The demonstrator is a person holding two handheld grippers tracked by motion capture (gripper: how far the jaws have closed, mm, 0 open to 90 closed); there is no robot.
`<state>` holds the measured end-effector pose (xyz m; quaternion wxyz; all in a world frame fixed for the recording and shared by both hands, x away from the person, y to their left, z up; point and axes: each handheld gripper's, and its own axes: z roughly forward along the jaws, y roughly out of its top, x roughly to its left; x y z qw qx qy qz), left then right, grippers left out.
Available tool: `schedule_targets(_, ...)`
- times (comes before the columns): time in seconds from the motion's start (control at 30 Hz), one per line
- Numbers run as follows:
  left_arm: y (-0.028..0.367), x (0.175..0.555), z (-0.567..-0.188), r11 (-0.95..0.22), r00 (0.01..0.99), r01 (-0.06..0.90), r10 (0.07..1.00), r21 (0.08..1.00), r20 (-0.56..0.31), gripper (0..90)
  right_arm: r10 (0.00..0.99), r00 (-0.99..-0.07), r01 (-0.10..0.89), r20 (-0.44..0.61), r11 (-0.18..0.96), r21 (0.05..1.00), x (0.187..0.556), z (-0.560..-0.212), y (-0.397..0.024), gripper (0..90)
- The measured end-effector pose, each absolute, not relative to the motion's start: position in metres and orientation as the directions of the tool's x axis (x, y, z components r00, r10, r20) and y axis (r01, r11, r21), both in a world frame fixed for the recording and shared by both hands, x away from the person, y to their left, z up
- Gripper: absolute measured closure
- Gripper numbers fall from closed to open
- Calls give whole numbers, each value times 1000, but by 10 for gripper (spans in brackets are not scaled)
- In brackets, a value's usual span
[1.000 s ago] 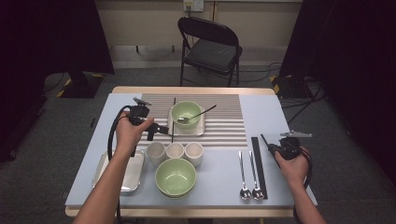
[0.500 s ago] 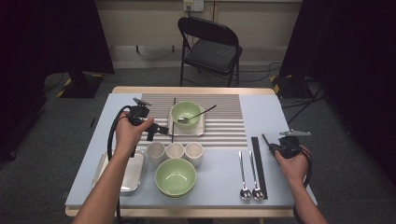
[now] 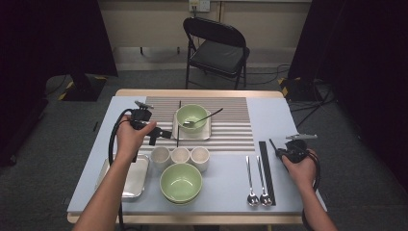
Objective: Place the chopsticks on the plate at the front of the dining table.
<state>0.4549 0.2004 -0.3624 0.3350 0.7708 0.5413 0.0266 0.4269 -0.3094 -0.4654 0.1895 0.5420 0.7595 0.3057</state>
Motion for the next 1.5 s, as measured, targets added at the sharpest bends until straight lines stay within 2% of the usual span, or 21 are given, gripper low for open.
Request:
schedule_targets(0.07, 201, 455, -361, -198, 422, 813, 848, 547, -320, 241, 941, -332, 707, 68, 201, 678, 427, -467, -313, 862)
schedule_targets(0.4, 196, 457, -361, -203, 424, 813, 849, 546, -315, 242, 948, -313, 717, 67, 189, 671, 427, -466, -311, 865)
schedule_targets(0.7, 195, 458, -363, -197, 424, 815, 844, 545, -328, 241, 946, -305, 740, 111, 162, 652, 432, -461, -313, 865)
schedule_targets(1.17, 198, 452, -362, -194, 427, 813, 839, 549, -337, 235, 932, -329, 708, 154, 135, 694, 437, -431, -304, 865)
schedule_targets(1.5, 193, 451, -361, -204, 439, 810, 833, 550, -337, 231, 927, -347, 679, 144, 142, 720, 437, -403, -297, 864)
